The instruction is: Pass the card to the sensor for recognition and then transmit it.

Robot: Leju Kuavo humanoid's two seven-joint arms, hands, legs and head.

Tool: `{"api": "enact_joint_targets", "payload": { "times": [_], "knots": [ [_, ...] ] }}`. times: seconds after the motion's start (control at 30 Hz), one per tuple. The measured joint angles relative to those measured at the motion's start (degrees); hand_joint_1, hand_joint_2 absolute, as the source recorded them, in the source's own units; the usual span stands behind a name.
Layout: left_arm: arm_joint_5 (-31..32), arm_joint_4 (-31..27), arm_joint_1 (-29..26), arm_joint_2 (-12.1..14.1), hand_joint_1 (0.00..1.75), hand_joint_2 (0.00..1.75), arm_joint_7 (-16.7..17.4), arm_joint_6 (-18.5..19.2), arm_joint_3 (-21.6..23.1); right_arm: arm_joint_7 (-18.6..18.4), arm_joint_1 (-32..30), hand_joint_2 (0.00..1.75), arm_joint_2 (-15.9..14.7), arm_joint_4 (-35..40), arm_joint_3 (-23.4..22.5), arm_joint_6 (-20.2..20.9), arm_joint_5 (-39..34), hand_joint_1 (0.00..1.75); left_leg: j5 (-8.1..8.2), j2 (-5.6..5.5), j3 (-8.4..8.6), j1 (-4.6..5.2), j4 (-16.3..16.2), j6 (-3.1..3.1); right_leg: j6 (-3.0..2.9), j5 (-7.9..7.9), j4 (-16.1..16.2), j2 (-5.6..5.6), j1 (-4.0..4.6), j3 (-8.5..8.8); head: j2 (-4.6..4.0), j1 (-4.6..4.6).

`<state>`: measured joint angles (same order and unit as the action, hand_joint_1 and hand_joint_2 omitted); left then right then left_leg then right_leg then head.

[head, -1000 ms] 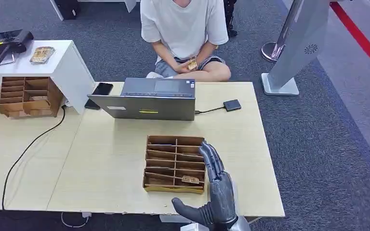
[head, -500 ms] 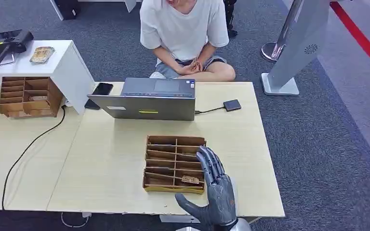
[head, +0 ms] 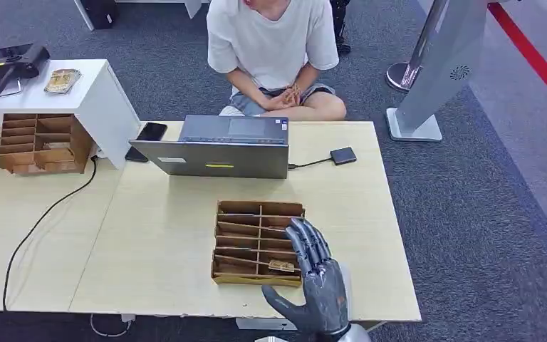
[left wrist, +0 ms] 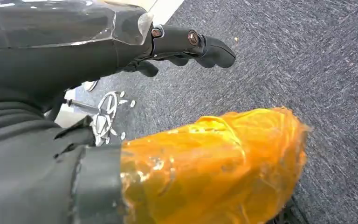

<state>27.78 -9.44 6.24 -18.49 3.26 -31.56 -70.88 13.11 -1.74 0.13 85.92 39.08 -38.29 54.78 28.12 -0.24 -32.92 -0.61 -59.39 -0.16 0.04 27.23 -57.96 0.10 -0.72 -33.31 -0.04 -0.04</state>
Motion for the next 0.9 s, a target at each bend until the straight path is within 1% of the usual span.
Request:
{"api": "enact_joint_targets", "payload": {
  "times": [0.1, 0.33, 0.63, 0.9],
  "knots": [
    [-0.18, 0.00, 0.00, 0.00, 0.00, 0.00, 0.00, 0.02, 0.00, -1.59, 0.01, 1.75, -0.02, -0.55, -0.07, 0.00, 2.16, 0.00, 0.00, 0.00, 0.00, 0.00, 0.00, 0.00, 0.00, 0.00, 0.00, 0.00, 0.00, 0.00, 0.00, 0.00],
    [-0.72, 0.00, 0.00, 0.00, 0.00, 0.00, 0.00, 0.09, 0.00, -4.23, 0.01, 1.75, -0.35, -2.16, 0.00, -0.02, 4.34, 0.00, 0.00, 0.00, 0.00, 0.00, 0.00, 0.00, 0.00, 0.00, 0.00, 0.00, 0.00, 0.00, 0.00, 0.00],
    [-1.03, 0.00, 0.00, 0.00, 0.00, 0.00, 0.22, 0.17, 0.42, -7.84, 0.17, 1.75, -1.79, -4.37, 0.96, 0.96, 7.55, 0.00, 0.00, 0.00, -0.01, 0.00, 0.00, 0.00, 0.00, 0.00, 0.00, 0.00, 0.00, 0.00, 0.00, 0.00],
    [-1.03, 0.00, 0.01, 0.02, 0.00, 0.00, 0.35, 0.22, 0.52, -9.42, 0.43, 1.75, -2.49, -6.23, 1.29, 2.53, 9.30, 0.00, 0.00, 0.00, -0.01, 0.00, 0.00, 0.00, 0.00, 0.00, 0.00, -0.01, 0.00, 0.00, 0.00, 0.02]
  ]
}}
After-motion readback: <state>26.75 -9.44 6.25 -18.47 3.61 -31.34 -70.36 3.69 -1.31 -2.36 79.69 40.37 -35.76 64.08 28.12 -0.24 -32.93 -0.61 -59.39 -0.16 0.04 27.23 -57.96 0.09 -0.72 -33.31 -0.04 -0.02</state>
